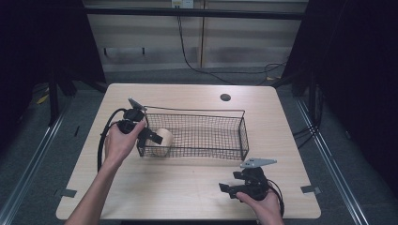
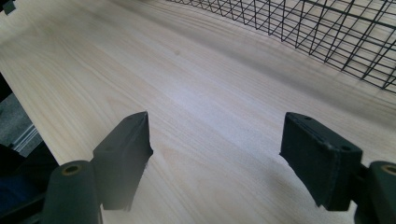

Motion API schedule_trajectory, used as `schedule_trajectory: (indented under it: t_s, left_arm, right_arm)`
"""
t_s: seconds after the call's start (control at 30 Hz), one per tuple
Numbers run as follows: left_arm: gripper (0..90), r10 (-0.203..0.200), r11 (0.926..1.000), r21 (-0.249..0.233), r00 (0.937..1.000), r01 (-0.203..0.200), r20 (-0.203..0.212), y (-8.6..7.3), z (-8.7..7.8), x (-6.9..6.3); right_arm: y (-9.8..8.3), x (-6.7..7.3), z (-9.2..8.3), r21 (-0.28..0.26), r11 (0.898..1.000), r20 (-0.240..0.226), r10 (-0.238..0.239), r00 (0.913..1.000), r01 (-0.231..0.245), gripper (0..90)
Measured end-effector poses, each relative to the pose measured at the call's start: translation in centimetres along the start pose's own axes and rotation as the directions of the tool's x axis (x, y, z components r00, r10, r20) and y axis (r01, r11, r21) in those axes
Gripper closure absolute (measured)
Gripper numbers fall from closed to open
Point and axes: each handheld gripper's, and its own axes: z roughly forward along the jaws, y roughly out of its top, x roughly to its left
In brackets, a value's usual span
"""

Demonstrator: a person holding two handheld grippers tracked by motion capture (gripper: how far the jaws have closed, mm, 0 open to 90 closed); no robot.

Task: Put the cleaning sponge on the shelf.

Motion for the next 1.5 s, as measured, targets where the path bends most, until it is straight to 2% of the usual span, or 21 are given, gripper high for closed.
schedule_trajectory:
  t_s: [0.07,0.33,0.37,0.43,0.6,0.73,0.77,0.83,0.93,0.97,1.0,1.03,1.07,1.1,1.2,1.3,1.5]
  left_arm:
    - [17.7,0.011,0.9996,-0.025,0.9997,-0.010,0.023,-0.3,-0.5,-0.1]
    - [18.6,0.054,0.9968,-0.060,0.9984,-0.053,0.019,-1.2,-1.7,-0.6]
    - [18.6,0.082,0.9940,-0.074,0.9962,-0.080,0.028,-1.6,-2.0,-0.7]
    - [18.6,0.083,0.9938,-0.078,0.9960,-0.080,0.033,-1.8,-2.1,-0.7]
    - [18.6,0.134,0.9878,-0.087,0.9899,-0.129,0.048,-2.8,-2.7,-0.8]
    - [18.5,0.145,0.9867,-0.082,0.9885,-0.141,0.045,-3.3,-3.0,-0.9]
    - [18.5,0.141,0.9858,-0.098,0.9886,-0.136,0.051,-3.6,-3.1,-1.0]
    - [18.5,0.167,0.9814,-0.105,0.9844,-0.161,0.054,-4.4,-3.4,-0.7]
    - [18.5,0.170,0.9800,-0.114,0.9843,-0.164,0.049,-4.9,-3.5,-0.6]
    - [18.6,0.155,0.9812,-0.123,0.9868,-0.149,0.045,-5.1,-3.5,-0.7]
    - [18.6,0.171,0.9804,-0.107,0.9845,-0.166,0.040,-5.3,-3.5,-0.6]
    - [18.8,0.158,0.9828,-0.101,0.9870,-0.154,0.029,-5.5,-3.4,-0.7]
    - [18.9,0.163,0.9822,-0.097,0.9866,-0.161,0.008,-5.7,-3.4,-0.7]
    - [18.9,0.160,0.9824,-0.098,0.9871,-0.159,0.005,-5.9,-3.3,-0.8]
    - [18.9,0.189,0.9770,-0.102,0.9820,-0.188,0.005,-6.6,-3.4,-1.0]
    - [18.9,0.194,0.9730,-0.125,0.9809,-0.194,-0.010,-7.4,-3.6,-1.0]
    - [18.9,0.199,0.9661,-0.171,0.9799,-0.194,0.014,-9.4,-3.5,-1.0]
  right_arm:
    - [0.0,0.0,0.0,0.000,1.000,-0.001,0.000,1.0000,0.000,23.9]
    - [0.0,0.0,0.0,0.000,1.000,0.001,0.000,1.0000,0.000,23.9]
    - [0.0,0.0,0.0,0.000,1.000,0.004,0.001,1.0000,-0.001,23.9]
    - [0.0,0.0,0.0,0.000,1.000,0.002,0.002,1.0000,-0.002,23.8]
    - [0.0,0.0,0.0,-0.001,1.000,0.004,0.002,1.0000,-0.002,23.8]
    - [0.0,-0.1,0.0,-0.002,1.000,0.006,0.002,1.0000,-0.002,23.8]
    - [0.0,-0.1,0.0,-0.002,1.000,0.006,0.003,1.0000,-0.003,23.8]
    - [0.0,-0.1,-0.1,-0.003,1.000,0.005,0.001,1.0000,-0.001,23.8]
    - [0.0,-0.1,0.0,-0.002,1.000,0.007,0.003,1.0000,-0.003,23.7]
    - [0.0,0.0,0.0,-0.001,1.000,0.005,0.002,1.0000,-0.002,23.7]
    - [0.0,0.0,0.0,-0.001,1.000,0.005,0.002,1.0000,-0.002,23.7]
    - [0.0,0.0,0.0,0.000,1.000,0.008,0.000,1.0000,0.000,23.8]
    - [0.0,0.0,0.0,0.000,1.000,0.009,0.001,1.0000,-0.001,23.8]
    - [0.0,0.0,0.0,0.000,1.000,0.008,0.002,1.0000,-0.002,23.7]
    - [0.0,-0.1,0.0,-0.001,1.000,0.009,0.002,1.0000,-0.002,23.7]
    - [0.0,0.0,0.0,0.000,1.000,0.008,0.003,1.0000,-0.003,23.7]
    - [0.0,0.0,0.0,0.000,1.000,0.009,0.003,1.0000,-0.003,23.6]
